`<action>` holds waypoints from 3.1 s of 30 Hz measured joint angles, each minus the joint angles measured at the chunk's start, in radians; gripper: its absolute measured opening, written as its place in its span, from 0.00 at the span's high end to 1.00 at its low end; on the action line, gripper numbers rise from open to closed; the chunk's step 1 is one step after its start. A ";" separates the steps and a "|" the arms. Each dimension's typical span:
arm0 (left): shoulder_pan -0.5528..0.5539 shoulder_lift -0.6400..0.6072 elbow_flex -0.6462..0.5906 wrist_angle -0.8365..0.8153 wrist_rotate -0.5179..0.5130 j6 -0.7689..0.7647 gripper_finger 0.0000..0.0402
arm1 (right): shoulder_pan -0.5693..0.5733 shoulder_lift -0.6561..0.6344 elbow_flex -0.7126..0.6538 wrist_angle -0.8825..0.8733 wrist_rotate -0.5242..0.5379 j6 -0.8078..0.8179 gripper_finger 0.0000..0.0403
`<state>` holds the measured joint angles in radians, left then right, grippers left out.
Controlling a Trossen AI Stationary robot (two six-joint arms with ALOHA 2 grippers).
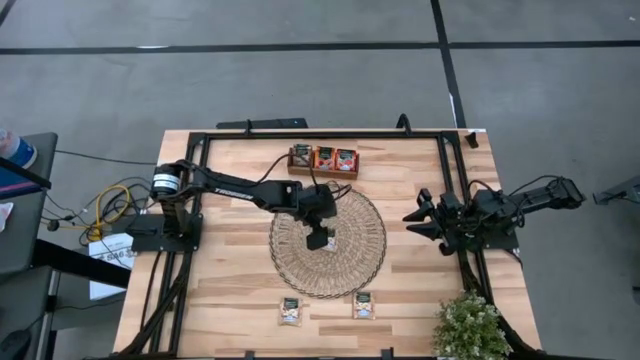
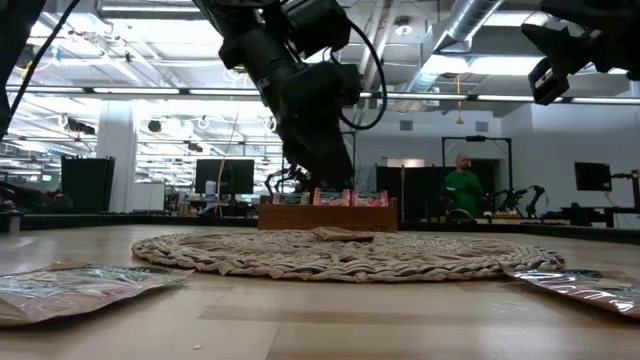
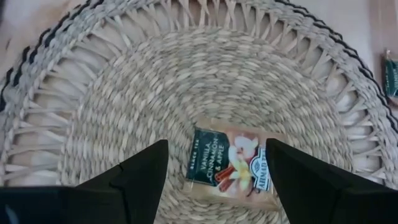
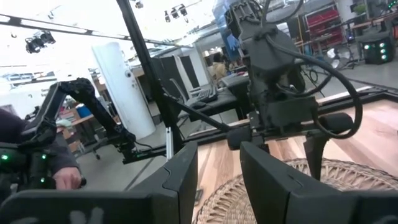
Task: Pick & Place Tea
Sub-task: Put the brown tea bag into the left section of the wooden organizer
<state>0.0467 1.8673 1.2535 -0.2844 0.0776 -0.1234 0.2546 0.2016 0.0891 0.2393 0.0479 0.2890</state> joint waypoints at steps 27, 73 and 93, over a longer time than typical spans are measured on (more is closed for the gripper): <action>-0.003 0.148 0.106 -0.141 -0.049 0.075 0.35 | 0.000 0.000 0.000 0.002 0.000 0.002 0.72; -0.028 0.169 0.106 -0.150 -0.132 0.111 0.74 | 0.000 0.000 0.000 0.001 0.000 0.002 0.72; -0.028 0.168 0.106 -0.144 -0.148 0.110 1.00 | 0.000 0.000 0.000 0.001 0.000 0.001 0.72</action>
<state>0.0189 2.0357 1.3594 -0.4282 -0.0704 -0.0132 0.2550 0.2016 0.0891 0.2405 0.0479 0.2901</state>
